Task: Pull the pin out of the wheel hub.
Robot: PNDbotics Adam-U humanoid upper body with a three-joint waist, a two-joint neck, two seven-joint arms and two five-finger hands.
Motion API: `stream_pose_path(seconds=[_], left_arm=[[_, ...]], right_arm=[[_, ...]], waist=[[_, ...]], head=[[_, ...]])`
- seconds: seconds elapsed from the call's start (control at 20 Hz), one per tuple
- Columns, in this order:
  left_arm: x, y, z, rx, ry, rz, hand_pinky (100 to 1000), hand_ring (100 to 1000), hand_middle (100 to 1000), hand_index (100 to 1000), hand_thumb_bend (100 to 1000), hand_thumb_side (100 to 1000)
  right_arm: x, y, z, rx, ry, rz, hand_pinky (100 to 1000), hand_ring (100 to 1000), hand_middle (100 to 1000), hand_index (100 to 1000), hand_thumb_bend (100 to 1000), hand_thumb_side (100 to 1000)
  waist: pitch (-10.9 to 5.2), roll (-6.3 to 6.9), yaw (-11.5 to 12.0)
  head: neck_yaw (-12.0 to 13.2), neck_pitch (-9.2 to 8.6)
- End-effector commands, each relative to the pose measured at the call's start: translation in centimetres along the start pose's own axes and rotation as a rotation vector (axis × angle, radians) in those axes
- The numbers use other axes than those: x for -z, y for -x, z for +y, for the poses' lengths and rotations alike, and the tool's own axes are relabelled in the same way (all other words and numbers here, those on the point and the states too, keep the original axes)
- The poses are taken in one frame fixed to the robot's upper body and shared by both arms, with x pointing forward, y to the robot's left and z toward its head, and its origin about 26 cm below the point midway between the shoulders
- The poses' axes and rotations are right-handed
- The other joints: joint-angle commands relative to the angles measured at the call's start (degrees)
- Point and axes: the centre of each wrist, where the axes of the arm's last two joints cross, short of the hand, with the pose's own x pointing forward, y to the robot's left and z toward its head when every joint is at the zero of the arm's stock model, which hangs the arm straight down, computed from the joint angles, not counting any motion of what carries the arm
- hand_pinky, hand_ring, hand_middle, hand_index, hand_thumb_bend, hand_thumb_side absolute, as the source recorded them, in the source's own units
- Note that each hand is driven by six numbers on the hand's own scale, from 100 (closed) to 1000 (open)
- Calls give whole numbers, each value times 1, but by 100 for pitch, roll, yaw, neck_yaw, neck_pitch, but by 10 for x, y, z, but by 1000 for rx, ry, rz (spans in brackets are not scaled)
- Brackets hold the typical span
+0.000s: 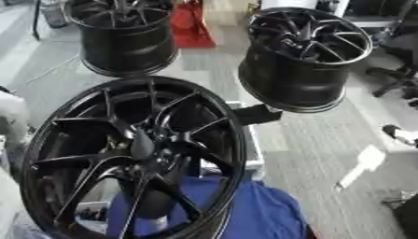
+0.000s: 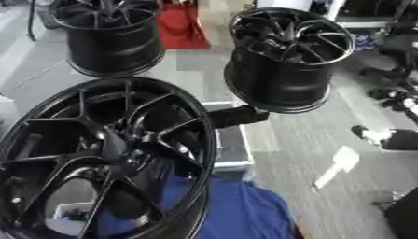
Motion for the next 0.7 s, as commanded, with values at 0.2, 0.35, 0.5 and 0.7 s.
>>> stream_pose_path(seconds=[0.2,0.35,0.5,0.7], left_arm=[[2,-6,2,1,-11,-25,589,640,688,827,354,542],[1,-5,1,-2,-9,-23,589,640,687,827,355,543],[1,-5,1,-5,-9,-24,589,640,688,827,354,542],[1,-5,0,-10,-10,-22,588,642,689,826,352,540]], right_arm=[[-8,8,9,100,194,53,845,812,825,915,460,385],[-7,2,14,126,192,31,833,800,814,909,445,379],[-6,-8,18,161,202,-10,794,779,797,901,404,360],[-7,-28,23,211,203,-83,702,732,772,892,355,329]], waist=[[-44,13,-10],[-51,18,3],[-54,23,20],[-52,44,43]], head=[[-29,27],[-35,27],[-31,27],[-30,27]])
